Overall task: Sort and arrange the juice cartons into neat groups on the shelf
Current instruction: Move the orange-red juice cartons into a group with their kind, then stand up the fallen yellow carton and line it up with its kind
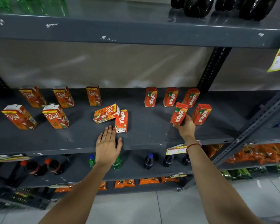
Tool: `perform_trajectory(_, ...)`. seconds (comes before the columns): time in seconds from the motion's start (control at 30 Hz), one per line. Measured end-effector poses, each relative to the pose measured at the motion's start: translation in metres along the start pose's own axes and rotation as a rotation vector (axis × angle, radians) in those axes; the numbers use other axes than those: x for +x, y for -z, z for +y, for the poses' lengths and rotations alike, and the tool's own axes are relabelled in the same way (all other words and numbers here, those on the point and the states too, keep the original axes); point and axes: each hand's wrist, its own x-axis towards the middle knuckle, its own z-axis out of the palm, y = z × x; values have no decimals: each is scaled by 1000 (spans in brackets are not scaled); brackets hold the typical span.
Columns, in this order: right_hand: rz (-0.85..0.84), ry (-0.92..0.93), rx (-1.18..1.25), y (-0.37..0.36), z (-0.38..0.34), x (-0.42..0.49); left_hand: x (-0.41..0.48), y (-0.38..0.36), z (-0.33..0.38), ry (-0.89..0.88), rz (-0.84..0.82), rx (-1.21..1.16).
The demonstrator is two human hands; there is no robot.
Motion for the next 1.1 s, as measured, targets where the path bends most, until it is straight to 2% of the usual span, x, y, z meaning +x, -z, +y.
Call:
perform_trajectory(0.13,342,-15,75,-25,-2,-44,-1,3,2,-2,-5,1)
perform_trajectory(0.2,389,46,70,-48,-12,-66,-1,3,1,3,-6,-1)
perform_trajectory(0.23,336,95,67,-60,-20,-74,-2,3,0,2,-7,-1)
perform_trajectory(0.3,104,143,66,-81,-39,-84,-1,4,1,-7,-10,0)
perform_trajectory(0.4,-285,52,47,-102,-77,-88,-1,4,2,-4,-10,-9)
perform_trajectory(0.5,-503,-45,56,-117,-108,-86,-1,3,1,-7,-10,3)
perform_trajectory(0.7,-598,-315,105,-143,-112,-59,1,-1,0,-10,-12,20)
perform_trajectory(0.83,-699,-372,111,-142,-113,-50,2,-3,-2,-10,-8,29)
perform_trajectory(1.0,-650,-433,286,-139,-104,-50,1,-2,-1,-21,6,21)
perform_trajectory(1.1,-515,-434,369,-143,-92,-49,0,-2,-2,-24,13,22)
